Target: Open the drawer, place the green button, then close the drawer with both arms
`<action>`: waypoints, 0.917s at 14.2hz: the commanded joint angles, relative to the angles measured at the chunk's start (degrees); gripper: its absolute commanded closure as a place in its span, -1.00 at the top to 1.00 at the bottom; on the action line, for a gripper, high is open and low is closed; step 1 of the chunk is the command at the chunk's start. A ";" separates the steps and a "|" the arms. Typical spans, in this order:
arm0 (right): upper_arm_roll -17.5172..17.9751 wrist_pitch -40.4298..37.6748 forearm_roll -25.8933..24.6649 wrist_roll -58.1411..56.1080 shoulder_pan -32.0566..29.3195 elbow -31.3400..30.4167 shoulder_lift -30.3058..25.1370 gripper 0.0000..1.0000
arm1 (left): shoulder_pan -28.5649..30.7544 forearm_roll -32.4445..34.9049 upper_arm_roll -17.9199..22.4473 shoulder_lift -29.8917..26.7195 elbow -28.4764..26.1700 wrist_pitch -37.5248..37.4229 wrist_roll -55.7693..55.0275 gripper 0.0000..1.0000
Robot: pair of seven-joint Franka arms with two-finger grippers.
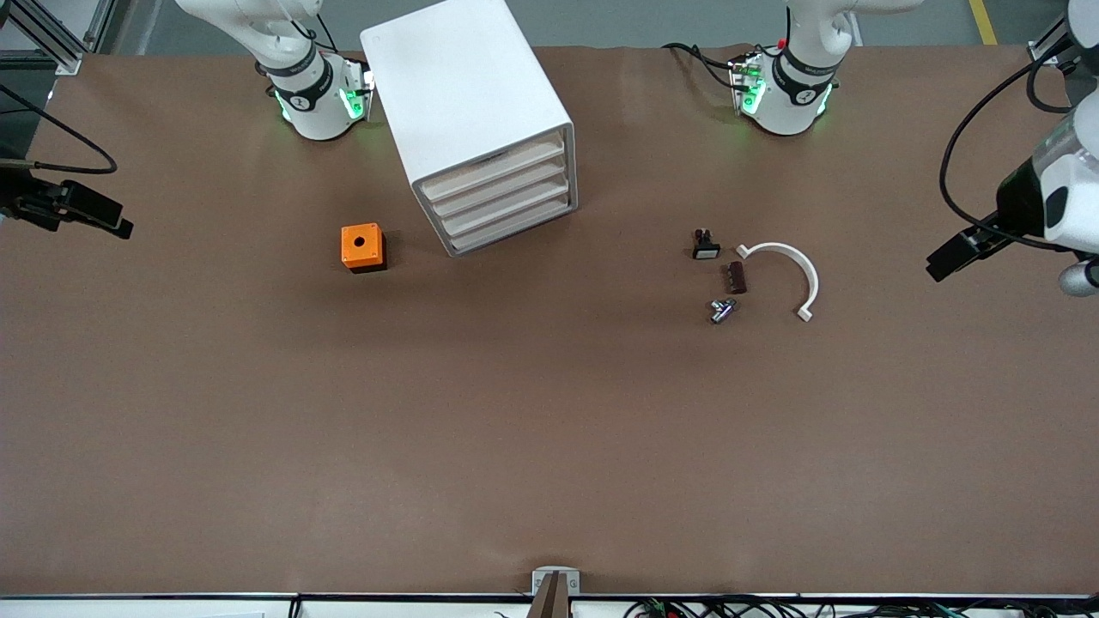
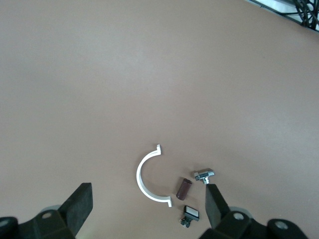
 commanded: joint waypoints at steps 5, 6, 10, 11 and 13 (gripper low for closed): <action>0.76 -0.40 -0.61 -0.71 -0.94 0.67 -0.05 1.00 | 3.60 -0.03 -0.91 -4.06 -3.52 -0.34 12.60 1.00; 0.77 -0.40 -0.61 -0.62 -0.94 0.67 -0.05 1.00 | 3.69 -0.03 -0.91 -4.24 -3.61 -0.34 14.18 1.00; 0.77 -0.40 -0.44 -0.62 -1.03 0.67 -0.05 1.00 | 3.95 -0.03 -1.18 -4.42 -3.61 1.41 14.99 1.00; 0.68 -0.40 -0.35 -0.62 -1.12 0.75 -0.05 1.00 | 3.96 -0.63 -1.00 -4.33 -3.35 1.41 15.34 1.00; 0.76 -0.40 -0.52 -0.62 -1.03 1.02 0.04 1.00 | 4.04 -2.22 -0.56 -4.24 -3.43 1.50 16.30 1.00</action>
